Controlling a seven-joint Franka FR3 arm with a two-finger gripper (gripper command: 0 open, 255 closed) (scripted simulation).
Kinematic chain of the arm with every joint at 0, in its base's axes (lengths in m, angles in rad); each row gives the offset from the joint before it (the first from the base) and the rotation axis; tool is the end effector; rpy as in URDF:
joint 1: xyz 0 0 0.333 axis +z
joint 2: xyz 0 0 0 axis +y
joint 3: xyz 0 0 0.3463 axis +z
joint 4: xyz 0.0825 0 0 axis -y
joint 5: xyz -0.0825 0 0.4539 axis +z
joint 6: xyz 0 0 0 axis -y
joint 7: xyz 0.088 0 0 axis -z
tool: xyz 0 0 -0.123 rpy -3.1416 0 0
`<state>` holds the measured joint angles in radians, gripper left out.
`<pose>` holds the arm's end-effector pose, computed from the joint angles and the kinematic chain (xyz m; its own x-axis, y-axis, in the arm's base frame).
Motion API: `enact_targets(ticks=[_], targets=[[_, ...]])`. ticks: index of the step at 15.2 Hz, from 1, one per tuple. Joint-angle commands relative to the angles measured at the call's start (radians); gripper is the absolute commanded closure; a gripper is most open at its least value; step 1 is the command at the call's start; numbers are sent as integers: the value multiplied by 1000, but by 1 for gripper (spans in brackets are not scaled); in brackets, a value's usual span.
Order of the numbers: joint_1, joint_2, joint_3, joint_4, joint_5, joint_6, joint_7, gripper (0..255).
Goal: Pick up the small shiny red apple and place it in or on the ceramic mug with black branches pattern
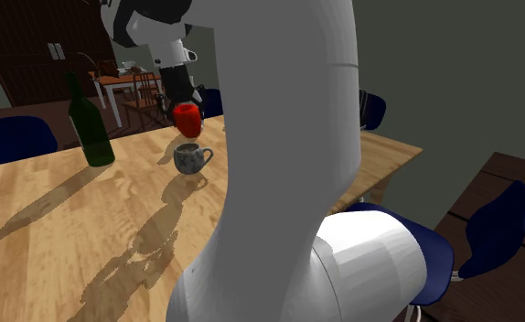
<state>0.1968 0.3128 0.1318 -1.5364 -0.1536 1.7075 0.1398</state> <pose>0.6841 0.2053 0.4598 0.9708 0.2059 -0.1230 0.2210 -0.9672 0.1255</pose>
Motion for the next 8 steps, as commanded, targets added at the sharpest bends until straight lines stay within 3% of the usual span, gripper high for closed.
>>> enact_targets(ticks=[1,8], targets=[[-1,1,0,-24,-1,25,3,255],[-2,7,-1,-57,-3,64,7,255]])
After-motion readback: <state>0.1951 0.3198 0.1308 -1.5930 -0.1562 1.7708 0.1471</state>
